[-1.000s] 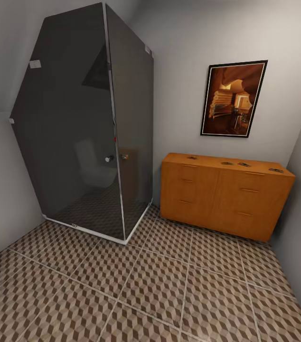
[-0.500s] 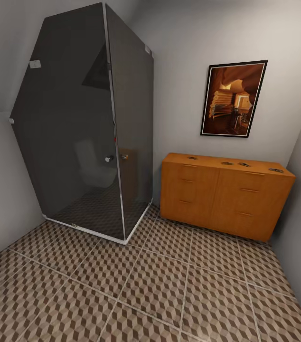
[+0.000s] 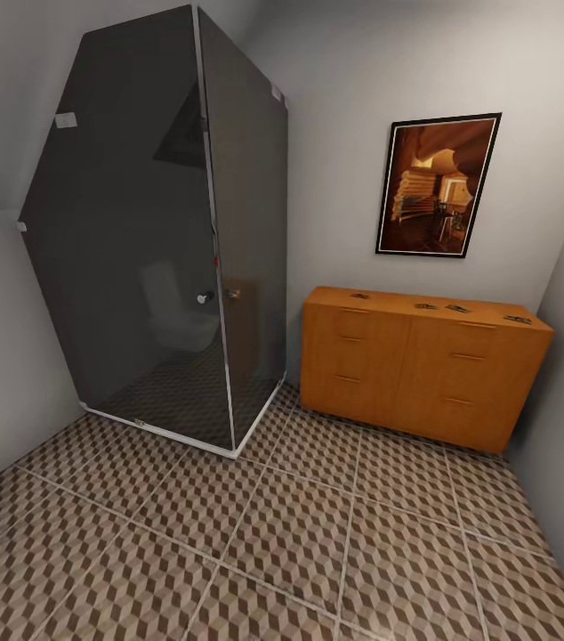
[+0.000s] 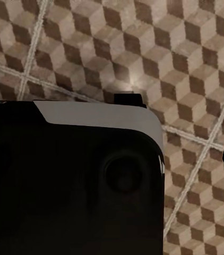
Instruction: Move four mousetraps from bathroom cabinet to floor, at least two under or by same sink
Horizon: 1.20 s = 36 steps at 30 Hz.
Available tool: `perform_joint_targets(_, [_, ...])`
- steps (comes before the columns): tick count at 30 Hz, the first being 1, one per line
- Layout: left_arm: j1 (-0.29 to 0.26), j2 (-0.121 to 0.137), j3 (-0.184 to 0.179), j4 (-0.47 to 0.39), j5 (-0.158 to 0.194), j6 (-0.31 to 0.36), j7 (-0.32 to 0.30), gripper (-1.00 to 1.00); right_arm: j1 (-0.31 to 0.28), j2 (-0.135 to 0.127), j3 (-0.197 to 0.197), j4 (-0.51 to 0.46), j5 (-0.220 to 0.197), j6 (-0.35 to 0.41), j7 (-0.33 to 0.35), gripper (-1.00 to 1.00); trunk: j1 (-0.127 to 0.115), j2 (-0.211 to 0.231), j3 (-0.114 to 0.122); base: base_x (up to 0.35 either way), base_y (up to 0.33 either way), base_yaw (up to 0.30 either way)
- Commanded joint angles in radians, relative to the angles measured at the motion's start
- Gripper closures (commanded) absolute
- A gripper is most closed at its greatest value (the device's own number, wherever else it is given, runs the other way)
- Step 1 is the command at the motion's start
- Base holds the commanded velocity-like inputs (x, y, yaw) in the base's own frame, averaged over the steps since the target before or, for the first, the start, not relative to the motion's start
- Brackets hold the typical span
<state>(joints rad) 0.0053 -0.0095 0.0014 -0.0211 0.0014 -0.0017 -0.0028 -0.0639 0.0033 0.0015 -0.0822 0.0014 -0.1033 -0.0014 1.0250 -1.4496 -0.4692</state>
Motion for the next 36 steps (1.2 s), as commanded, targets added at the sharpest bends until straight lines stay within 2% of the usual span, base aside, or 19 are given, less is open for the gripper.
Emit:
perform_joint_targets(1, [0.001, 0.0, 0.0, -0.002, 0.0, 0.0, 0.0, -1.0, -0.001, 0.0, 0.0, 0.001, 0.0, -0.004, 0.0, -1.0, 0.0, 0.0, -0.001, 0.0, 0.0, 0.0])
perform_joint_targets(10, [0.001, 0.0, 0.0, -0.002, 0.002, 0.0, 0.0, -1.0, -0.001, 0.0, 0.0, 0.001, -0.002, -0.004, 0.0, -1.0, 0.0, 0.0, -0.001, 0.0, 0.0, -0.102])
perform_joint_targets(36, [0.001, 0.0, 0.0, -0.002, 0.002, -0.001, 0.0, -1.0, -0.001, 0.0, 0.0, 0.001, -0.003, -0.004, 0.002, -1.0, 0.0, 0.0, -0.001, 0.0, 0.0, -0.287])
